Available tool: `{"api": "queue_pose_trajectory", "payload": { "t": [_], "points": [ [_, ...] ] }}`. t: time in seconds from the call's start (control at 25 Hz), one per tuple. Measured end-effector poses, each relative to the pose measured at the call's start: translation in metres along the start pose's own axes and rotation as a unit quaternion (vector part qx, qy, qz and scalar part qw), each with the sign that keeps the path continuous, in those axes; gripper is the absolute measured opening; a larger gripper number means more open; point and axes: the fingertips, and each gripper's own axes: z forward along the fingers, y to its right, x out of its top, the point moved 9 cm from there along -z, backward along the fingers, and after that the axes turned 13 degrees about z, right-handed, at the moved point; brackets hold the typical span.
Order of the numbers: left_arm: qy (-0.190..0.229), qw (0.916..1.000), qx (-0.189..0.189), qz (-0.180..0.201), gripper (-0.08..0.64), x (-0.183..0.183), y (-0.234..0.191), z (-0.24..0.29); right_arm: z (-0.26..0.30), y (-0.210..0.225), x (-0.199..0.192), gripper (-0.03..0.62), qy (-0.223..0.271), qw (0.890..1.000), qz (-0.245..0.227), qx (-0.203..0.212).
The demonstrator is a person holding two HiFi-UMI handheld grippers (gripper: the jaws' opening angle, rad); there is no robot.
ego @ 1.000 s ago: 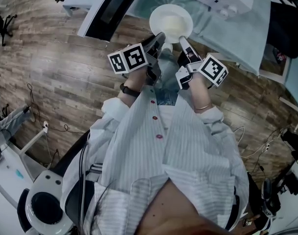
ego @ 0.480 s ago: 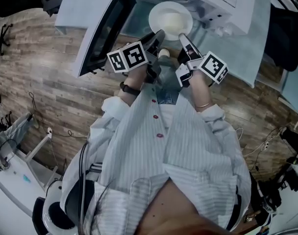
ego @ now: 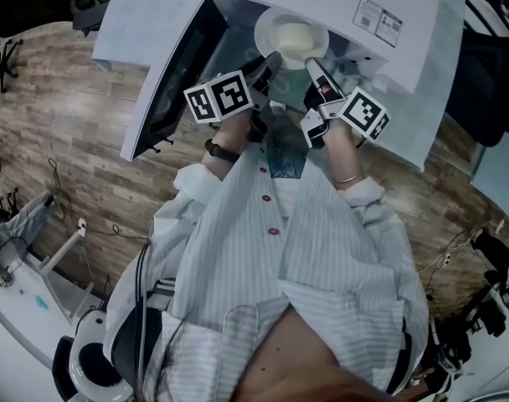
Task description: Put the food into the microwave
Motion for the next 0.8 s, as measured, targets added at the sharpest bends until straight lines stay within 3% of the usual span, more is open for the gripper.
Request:
{"api": "queue_pose_trajectory", "payload": {
  "t": [0.8],
  "points": [
    [-0.027,0.9995,-0.015,0.005,0.064,0.018,-0.005,0.021,0.009,-0.003,0.013,0.058,0.027,0.999,0.012,-0.012]
  ]
}}
